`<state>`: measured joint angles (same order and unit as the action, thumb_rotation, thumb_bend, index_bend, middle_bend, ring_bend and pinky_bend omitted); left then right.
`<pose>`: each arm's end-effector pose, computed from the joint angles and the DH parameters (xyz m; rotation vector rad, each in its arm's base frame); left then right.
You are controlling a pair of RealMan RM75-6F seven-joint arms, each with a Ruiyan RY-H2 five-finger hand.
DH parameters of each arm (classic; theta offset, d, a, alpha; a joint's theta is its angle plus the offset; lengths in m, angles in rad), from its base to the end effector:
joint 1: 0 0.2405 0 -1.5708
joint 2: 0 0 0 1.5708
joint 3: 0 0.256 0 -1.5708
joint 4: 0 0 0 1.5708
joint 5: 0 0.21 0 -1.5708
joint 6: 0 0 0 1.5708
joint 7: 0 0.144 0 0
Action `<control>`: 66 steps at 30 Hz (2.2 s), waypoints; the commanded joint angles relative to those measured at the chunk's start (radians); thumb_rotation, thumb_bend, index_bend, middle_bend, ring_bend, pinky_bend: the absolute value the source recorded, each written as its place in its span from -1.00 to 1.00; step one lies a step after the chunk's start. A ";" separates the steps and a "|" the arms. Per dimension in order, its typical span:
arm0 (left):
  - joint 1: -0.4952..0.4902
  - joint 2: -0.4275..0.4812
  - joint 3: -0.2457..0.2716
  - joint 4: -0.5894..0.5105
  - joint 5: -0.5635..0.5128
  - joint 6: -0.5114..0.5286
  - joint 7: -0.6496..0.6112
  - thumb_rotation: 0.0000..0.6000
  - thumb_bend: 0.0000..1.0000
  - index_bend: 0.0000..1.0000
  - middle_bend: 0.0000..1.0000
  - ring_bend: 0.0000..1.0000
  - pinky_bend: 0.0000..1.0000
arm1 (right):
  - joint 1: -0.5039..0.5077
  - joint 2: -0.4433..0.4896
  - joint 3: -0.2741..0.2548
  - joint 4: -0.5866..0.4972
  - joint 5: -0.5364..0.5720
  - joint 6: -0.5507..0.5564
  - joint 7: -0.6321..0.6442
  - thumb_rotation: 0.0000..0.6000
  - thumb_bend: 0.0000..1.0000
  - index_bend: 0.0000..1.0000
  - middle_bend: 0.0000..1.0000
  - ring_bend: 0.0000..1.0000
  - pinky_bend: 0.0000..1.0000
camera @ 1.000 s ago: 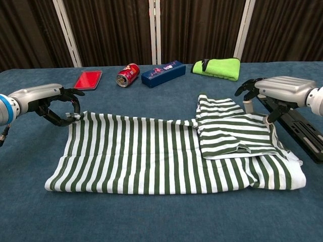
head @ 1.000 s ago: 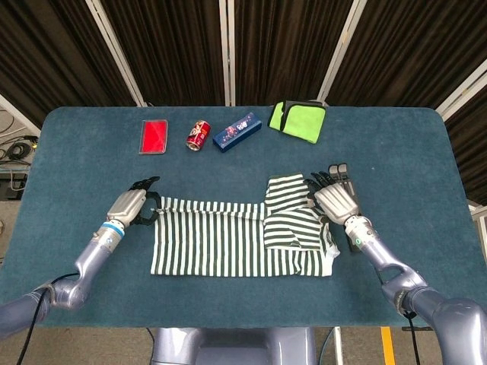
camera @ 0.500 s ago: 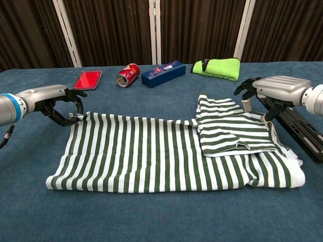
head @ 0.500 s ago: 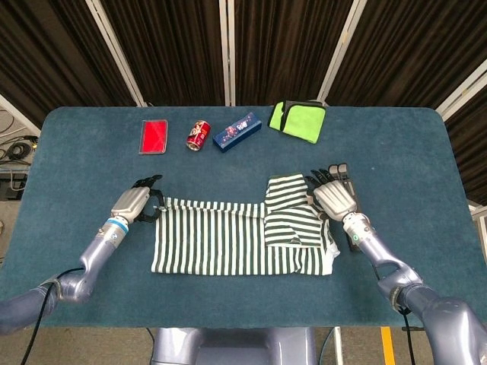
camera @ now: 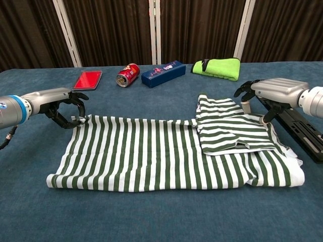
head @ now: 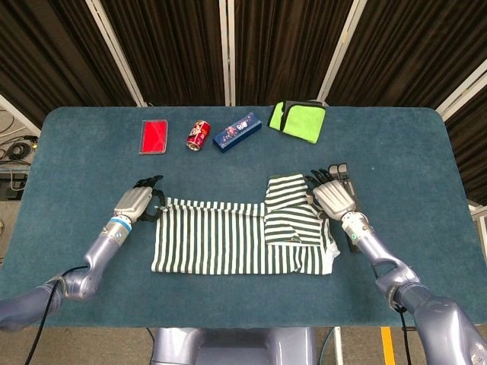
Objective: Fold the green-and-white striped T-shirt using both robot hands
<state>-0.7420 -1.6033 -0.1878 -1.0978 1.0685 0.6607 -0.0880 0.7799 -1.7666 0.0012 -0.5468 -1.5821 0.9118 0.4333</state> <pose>-0.2338 0.3857 -0.0233 -1.6878 -1.3646 -0.7892 -0.2539 -0.4115 -0.0117 1.9449 -0.8108 0.8283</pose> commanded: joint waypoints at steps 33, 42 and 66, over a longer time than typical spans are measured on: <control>0.052 0.117 -0.007 -0.116 0.072 0.109 -0.045 1.00 0.18 -1.00 -1.00 -1.00 -1.00 | -0.002 0.014 0.019 -0.038 0.045 -0.034 -0.105 1.00 -1.00 -0.93 -1.00 -1.00 -1.00; 0.059 0.139 -0.002 -0.144 0.080 0.121 -0.042 1.00 0.18 -1.00 -1.00 -1.00 -1.00 | -0.010 0.069 0.012 -0.105 0.042 -0.024 -0.224 1.00 -1.00 -0.93 -1.00 -1.00 -1.00; 0.209 0.352 0.049 -0.353 0.105 0.381 0.132 1.00 0.18 -1.00 -1.00 -1.00 -1.00 | -0.034 0.405 0.039 -0.499 0.039 0.067 -0.344 1.00 -1.00 -0.86 -1.00 -1.00 -1.00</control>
<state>-0.5749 -1.3005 -0.1553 -1.3979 1.1618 0.9939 0.0233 0.7289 -1.3916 0.0172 -1.0032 -1.5582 0.9931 0.1088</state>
